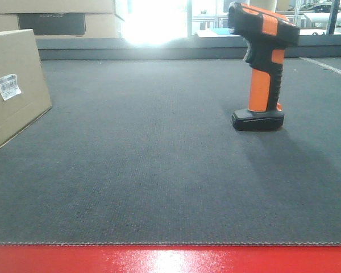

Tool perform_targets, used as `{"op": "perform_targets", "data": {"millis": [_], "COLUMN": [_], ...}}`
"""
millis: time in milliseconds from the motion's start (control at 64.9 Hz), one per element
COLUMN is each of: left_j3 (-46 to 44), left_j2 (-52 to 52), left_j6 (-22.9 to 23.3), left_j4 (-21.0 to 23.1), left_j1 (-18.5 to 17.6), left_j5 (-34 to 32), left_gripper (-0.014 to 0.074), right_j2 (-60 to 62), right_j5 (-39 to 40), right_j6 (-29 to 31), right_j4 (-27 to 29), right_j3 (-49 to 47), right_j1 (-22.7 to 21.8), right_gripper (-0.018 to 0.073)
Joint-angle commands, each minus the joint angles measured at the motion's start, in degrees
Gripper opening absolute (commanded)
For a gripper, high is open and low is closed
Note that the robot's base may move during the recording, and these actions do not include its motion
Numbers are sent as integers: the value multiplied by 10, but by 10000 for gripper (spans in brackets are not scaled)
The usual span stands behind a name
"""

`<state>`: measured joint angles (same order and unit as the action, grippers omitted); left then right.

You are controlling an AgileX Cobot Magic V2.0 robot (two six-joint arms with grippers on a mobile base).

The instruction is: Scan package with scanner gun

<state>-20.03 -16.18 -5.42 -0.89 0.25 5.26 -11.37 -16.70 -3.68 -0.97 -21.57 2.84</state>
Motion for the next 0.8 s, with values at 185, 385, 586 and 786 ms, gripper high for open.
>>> {"op": "perform_targets", "data": {"millis": [185, 385, 586, 786], "left_j3": [102, 200, 200, 200], "left_j2": [94, 162, 162, 162], "left_j6": [3, 3, 3, 3], "left_j4": [3, 5, 5, 5], "left_j1": [19, 19, 18, 18], "left_j5": [18, -19, -42, -47], "left_gripper": [-111, -111, -111, -111], "right_j2": [2, 2, 3, 3], "right_j5": [7, 7, 9, 9], "right_j6": [1, 1, 1, 1], "right_j4": [1, 1, 1, 1], "right_j3": [1, 1, 1, 1], "right_j1": [-4, -4, -4, -4], "right_gripper": [-163, -163, -163, -163]}}
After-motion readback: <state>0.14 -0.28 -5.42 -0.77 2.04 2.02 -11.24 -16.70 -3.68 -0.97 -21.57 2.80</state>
